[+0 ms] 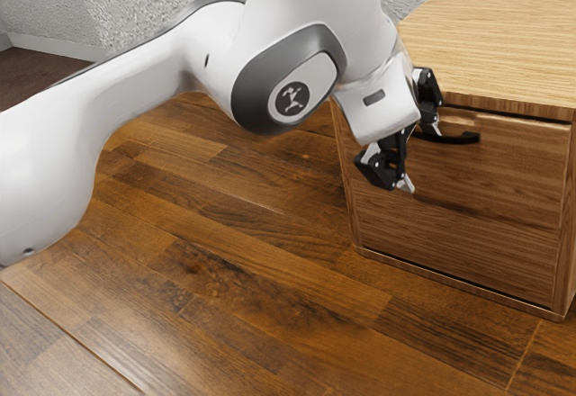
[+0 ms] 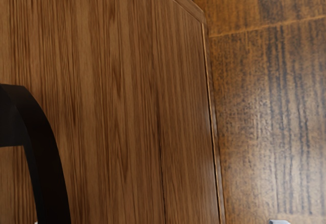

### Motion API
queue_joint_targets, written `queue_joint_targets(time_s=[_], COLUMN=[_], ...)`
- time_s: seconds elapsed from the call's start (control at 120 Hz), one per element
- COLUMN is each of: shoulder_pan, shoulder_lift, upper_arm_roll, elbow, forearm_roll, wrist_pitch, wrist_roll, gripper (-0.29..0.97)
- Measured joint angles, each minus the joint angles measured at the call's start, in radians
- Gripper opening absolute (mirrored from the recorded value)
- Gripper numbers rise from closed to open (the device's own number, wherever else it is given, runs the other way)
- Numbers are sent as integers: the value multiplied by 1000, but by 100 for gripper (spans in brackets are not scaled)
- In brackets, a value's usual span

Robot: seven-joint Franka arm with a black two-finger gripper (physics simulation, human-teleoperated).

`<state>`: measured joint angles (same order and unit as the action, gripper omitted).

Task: Pull the drawer handle with one arm to open the drawer

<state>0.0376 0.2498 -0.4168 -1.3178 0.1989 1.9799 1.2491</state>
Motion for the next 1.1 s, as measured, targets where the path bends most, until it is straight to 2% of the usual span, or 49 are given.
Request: queue_joint_targets(time_s=[0.125, 0.4, 0.65, 1.1], shoulder_pan=[0, 0, 0, 0], shoulder_lift=[-22, -47, -88, -204], upper_arm_roll=[0, -1, -1, -2], elbow=[-17, -47, -90, -219], forearm_roll=[-1, -1, -2, -13], wrist_pitch=[0, 0, 0, 4], wrist_roll=[-6, -22, -44, -88], gripper=[39, 32, 19, 14])
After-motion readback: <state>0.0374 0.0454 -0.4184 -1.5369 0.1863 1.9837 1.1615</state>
